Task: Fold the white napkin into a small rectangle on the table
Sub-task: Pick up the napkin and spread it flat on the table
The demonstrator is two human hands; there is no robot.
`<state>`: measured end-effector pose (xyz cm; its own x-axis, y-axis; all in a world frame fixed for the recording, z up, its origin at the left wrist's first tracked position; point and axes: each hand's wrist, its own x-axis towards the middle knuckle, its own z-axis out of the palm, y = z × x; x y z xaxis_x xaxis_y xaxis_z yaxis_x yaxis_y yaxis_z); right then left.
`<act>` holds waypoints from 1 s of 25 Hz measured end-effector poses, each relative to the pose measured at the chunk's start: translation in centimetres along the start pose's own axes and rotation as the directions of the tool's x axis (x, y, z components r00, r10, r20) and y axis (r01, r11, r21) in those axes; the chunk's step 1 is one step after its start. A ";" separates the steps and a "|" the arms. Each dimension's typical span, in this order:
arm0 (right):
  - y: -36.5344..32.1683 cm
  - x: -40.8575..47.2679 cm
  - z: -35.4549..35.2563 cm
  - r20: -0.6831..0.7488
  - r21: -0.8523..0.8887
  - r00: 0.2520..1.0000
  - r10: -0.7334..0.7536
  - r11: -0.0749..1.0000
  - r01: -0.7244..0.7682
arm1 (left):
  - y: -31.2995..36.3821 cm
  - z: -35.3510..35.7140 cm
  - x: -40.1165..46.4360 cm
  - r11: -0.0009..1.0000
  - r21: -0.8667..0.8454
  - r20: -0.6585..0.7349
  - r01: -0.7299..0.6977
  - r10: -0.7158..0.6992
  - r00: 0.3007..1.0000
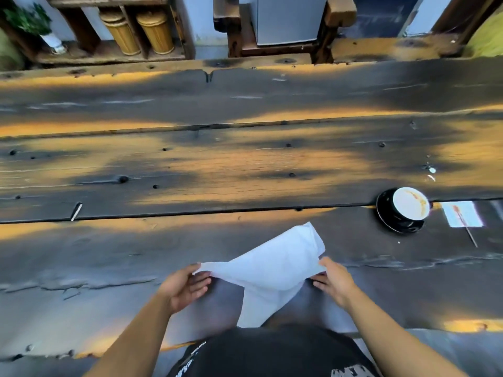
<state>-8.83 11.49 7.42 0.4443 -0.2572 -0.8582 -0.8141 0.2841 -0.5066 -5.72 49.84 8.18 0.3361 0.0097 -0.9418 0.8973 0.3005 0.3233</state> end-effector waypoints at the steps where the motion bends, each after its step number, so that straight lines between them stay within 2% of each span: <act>1: -2.2 0.2 0.8 0.033 0.023 0.999 -0.030 0.999 0.029 | 2.1 0.9 0.3 0.998 -0.049 0.015 -0.047 0.048 0.999; 5: -14.3 -0.8 5.7 0.151 0.036 0.956 -0.252 0.968 0.249 | 14.3 5.6 -1.5 0.954 -0.111 -0.001 -0.280 0.281 0.960; 7: -21.8 -3.2 7.9 0.200 0.108 0.877 -0.438 0.899 0.424 | 21.8 7.7 -5.3 0.894 -0.143 0.062 -0.424 0.436 0.898; 9: -28.6 -7.0 9.2 0.208 0.256 0.753 -0.625 0.777 0.575 | 28.0 9.1 -10.9 0.772 -0.233 0.086 -0.592 0.622 0.778; 11: -33.0 -10.9 9.3 0.184 0.413 0.624 -0.759 0.636 0.652 | 31.2 9.9 -16.7 0.580 -0.302 0.025 -0.757 0.798 0.602; 13: -34.1 -13.3 8.1 0.156 0.521 0.552 -0.819 0.543 0.659 | 31.0 9.4 -19.9 0.441 -0.289 -0.022 -0.850 0.884 0.466; 14: -34.0 -13.9 7.9 0.168 0.538 0.527 -0.833 0.525 0.659 | 30.5 8.6 -20.3 0.408 -0.264 -0.018 -0.874 0.904 0.427; 16: -31.2 -13.2 6.8 0.196 0.457 0.560 -0.805 0.580 0.674 | 27.5 6.7 -18.4 0.467 -0.144 0.009 -0.873 0.882 0.470; 18: -27.1 -11.0 6.5 0.203 0.358 0.617 -0.761 0.644 0.676 | 23.9 4.6 -14.8 0.563 -0.054 -0.021 -0.824 0.825 0.565; 20: -22.4 -8.0 6.3 0.178 0.304 0.710 -0.682 0.724 0.619 | 19.8 2.7 -10.6 0.666 0.027 -0.080 -0.745 0.745 0.663; 23: -14.8 -4.3 5.7 0.155 0.195 0.867 -0.474 0.875 0.443 | 13.1 -0.3 -4.8 0.825 0.115 -0.108 -0.554 0.565 0.818; 25: -9.9 -2.4 5.0 0.102 0.067 0.936 -0.337 0.941 0.332 | 8.6 -2.0 -1.8 0.908 0.173 -0.166 -0.381 0.408 0.898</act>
<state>0.04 13.90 14.04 0.7287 -0.2421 -0.6407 -0.5935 0.2437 -0.7671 0.85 54.29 12.49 0.6205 0.2900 -0.7286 0.7362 0.1045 0.6686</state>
